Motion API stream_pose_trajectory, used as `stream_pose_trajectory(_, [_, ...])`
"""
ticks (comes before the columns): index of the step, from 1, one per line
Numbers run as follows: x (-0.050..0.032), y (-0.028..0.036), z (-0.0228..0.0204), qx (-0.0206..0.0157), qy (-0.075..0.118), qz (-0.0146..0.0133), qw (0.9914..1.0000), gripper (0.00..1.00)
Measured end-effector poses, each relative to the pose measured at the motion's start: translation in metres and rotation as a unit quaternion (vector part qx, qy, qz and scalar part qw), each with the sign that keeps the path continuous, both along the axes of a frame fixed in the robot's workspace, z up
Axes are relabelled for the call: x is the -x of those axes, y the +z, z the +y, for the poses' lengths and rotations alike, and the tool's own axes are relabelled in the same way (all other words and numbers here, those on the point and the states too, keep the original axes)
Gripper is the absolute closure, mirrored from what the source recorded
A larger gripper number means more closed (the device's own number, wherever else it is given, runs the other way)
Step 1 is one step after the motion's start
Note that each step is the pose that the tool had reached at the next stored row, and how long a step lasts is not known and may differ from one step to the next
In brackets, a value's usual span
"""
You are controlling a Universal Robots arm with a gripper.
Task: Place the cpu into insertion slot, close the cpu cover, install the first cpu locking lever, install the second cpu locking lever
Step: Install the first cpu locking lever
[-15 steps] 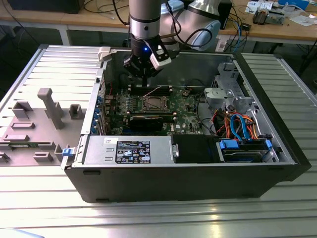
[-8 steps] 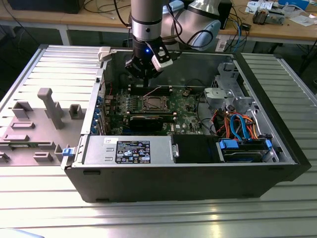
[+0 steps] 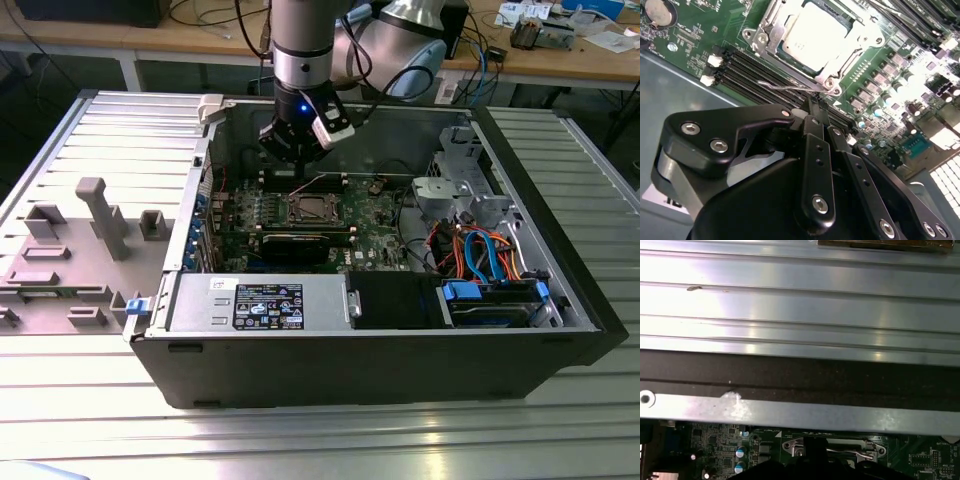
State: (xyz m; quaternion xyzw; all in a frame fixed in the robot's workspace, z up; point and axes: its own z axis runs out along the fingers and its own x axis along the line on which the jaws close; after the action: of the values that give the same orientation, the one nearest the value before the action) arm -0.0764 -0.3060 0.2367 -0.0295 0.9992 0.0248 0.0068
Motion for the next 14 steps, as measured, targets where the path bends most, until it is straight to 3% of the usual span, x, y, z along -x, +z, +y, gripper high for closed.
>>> stream_pose_trajectory(14, [-0.0045, -0.0017, 0.0, -0.0001, 0.0, 0.0, 1.0, 0.89])
